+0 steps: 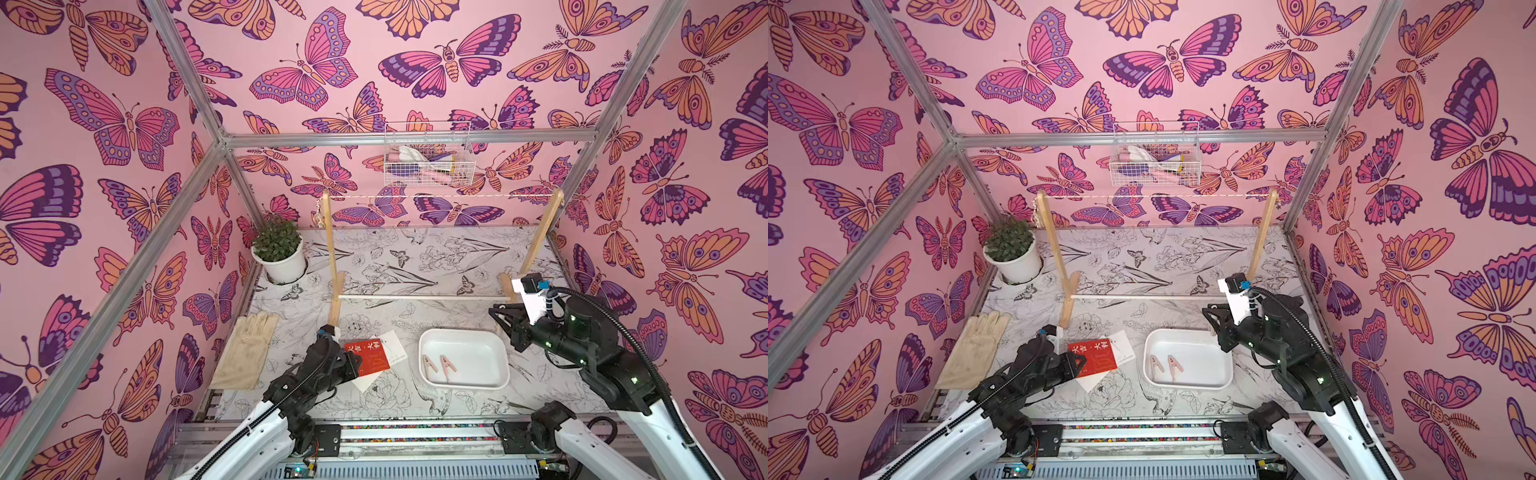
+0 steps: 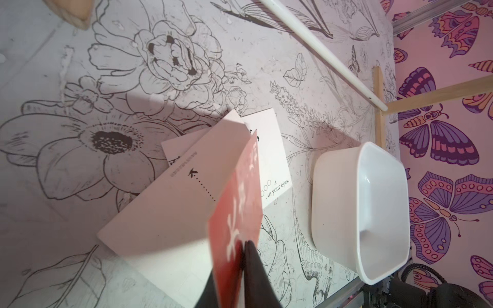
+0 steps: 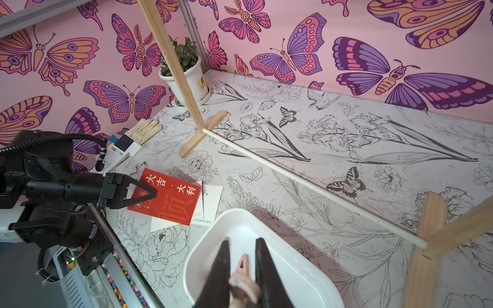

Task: Remove the postcards from the strings
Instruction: Place the postcard on the postcard, then place the clamp in the storage box.

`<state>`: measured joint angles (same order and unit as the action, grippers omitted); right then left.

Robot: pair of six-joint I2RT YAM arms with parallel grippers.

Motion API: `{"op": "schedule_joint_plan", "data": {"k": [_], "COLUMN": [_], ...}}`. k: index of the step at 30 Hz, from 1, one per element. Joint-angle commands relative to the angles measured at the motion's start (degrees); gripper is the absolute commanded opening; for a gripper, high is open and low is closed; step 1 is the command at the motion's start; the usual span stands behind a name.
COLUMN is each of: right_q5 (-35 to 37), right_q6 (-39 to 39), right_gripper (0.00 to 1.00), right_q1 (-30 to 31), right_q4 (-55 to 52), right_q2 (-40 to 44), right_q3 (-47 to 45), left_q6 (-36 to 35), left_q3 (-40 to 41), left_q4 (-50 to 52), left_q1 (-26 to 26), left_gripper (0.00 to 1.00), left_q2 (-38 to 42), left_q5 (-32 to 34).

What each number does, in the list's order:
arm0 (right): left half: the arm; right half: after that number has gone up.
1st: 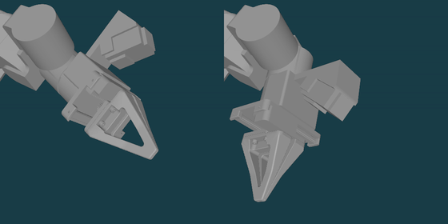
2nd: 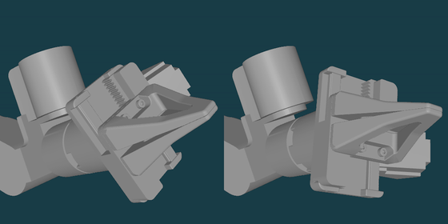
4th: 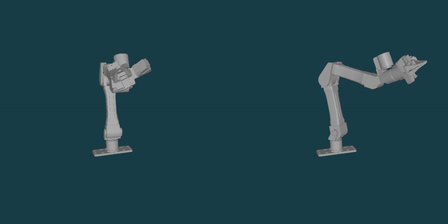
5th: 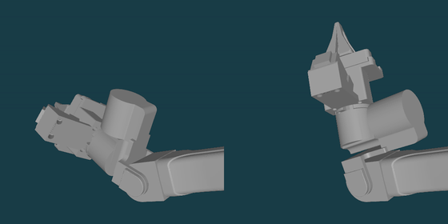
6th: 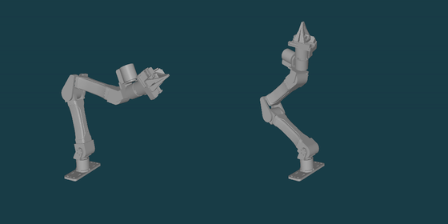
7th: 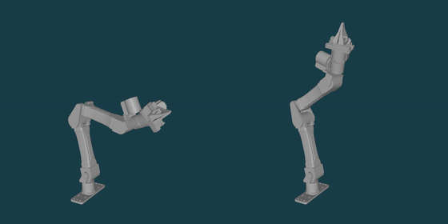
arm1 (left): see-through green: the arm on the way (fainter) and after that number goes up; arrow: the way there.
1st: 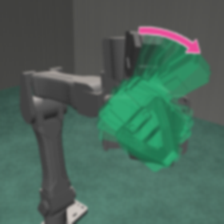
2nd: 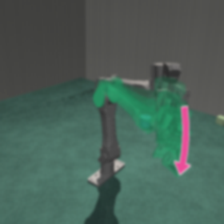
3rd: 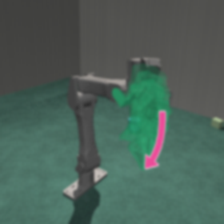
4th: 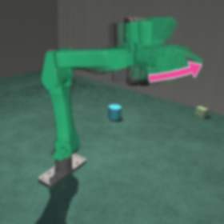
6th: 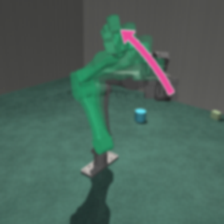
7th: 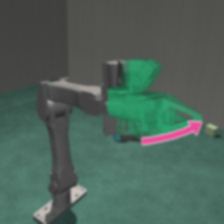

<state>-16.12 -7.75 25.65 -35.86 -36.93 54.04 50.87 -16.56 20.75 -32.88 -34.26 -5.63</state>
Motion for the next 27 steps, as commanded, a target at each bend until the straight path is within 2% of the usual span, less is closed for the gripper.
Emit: {"op": "schedule_joint_plan", "data": {"k": [1, 2, 3, 4, 8, 12, 15, 21, 25, 27], "right_q5": [-0.49, -0.48, -0.49, -0.45, -0.23, -0.11, 2.89, 8.72, 10.45, 11.16], "right_q6": [-1.37, -1.35, -1.40, -1.38, -1.77, -4.33, -6.67, -10.99, -12.91, -13.19], "right_gripper": [0.00, 0.00, 0.00, 0.00, 0.00, 0.00, 0.00, 0.00, 0.00, 0.05], "right_q1": [0.41, 0.37, 0.37, 0.37, 0.37, 1.98, 5.71, 13.03, 14.19, 14.42], "right_q4": [-1.02, -0.93, -0.89, -1.03, -0.81, 1.41, 3.25, 9.70, 12.74, 13.34], "right_q2": [-0.39, -0.62, -0.89, -1.13, -2.33, -4.18, -6.62, -11.63, -14.15, -15.04], "right_q3": [-0.99, -1.08, -1.30, -1.38, -2.45, -5.25, -8.07, -14.74, -18.23, -19.03], "left_q6": [4.51, 4.50, 4.46, 4.35, 3.25, -0.95, -8.55, -28.43, -36.15, -38.37], "left_q3": [0.26, -0.03, -0.63, -1.19, -5.19, -10.60, -17.35, -33.43, -38.17, -39.30], "left_q4": [-0.14, 0.11, 0.98, 2.16, 7.47, 11.63, 12.96, 12.57, 7.35, 5.24], "left_q1": [1.36, 1.60, 1.72, 1.89, 2.03, 2.22, 2.45, 2.73, 3.55, 4.10], "left_gripper": [0.41, 0.56, 0.81, 1.00, 1.00, 1.00, 1.00, 1.00, 1.00, 1.00], "left_q2": [-1.27, -1.73, -2.14, -2.42, -1.55, 0.74, 0.03, -4.79, -5.72, -6.38], "left_q5": [-1.90, -1.93, -2.02, -1.87, -0.28, 4.69, 8.52, 18.46, 21.61, 21.45]}}
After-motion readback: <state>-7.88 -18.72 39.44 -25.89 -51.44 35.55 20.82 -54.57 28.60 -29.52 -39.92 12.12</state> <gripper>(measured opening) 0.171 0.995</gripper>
